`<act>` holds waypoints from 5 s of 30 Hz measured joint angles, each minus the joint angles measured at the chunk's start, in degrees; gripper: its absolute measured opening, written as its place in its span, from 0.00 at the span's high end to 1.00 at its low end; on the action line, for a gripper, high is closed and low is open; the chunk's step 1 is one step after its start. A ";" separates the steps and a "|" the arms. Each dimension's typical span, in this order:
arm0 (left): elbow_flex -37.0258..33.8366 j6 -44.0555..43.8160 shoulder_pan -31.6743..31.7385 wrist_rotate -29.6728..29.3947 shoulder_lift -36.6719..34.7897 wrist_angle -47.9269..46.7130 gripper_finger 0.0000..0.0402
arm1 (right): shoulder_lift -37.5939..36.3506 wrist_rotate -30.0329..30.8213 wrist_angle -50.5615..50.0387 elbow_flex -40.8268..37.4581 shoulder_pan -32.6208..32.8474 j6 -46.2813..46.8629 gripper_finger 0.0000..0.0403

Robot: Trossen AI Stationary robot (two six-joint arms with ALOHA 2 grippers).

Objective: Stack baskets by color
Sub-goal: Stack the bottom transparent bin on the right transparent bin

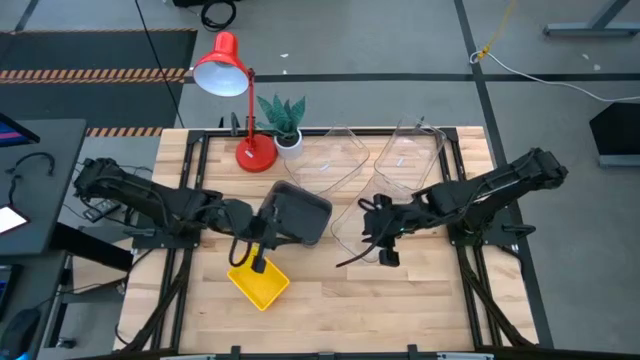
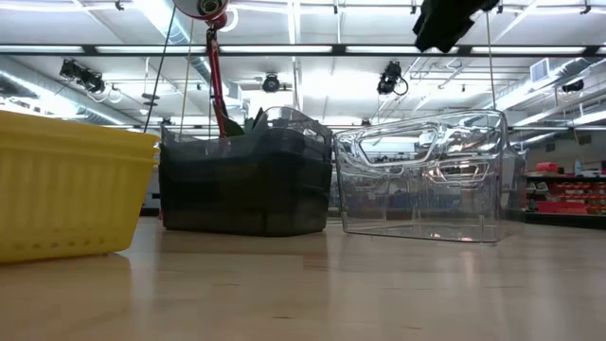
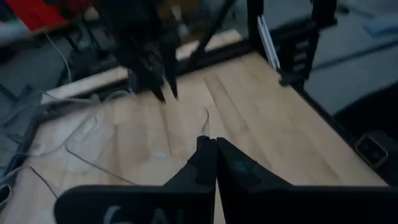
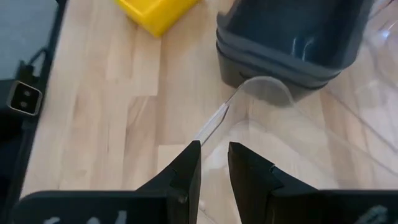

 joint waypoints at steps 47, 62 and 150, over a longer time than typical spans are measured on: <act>-33.15 2.99 -7.06 -20.79 -39.14 25.26 0.97 | 27.86 -1.44 -10.17 16.87 -1.38 18.16 0.59; -33.15 2.99 -6.95 -20.77 -38.92 24.53 0.97 | 31.31 -0.79 -8.70 16.85 -1.18 18.33 0.74; -33.11 2.97 -6.94 -20.73 -38.92 24.45 0.92 | 7.00 15.74 -47.88 19.25 -18.15 11.29 1.00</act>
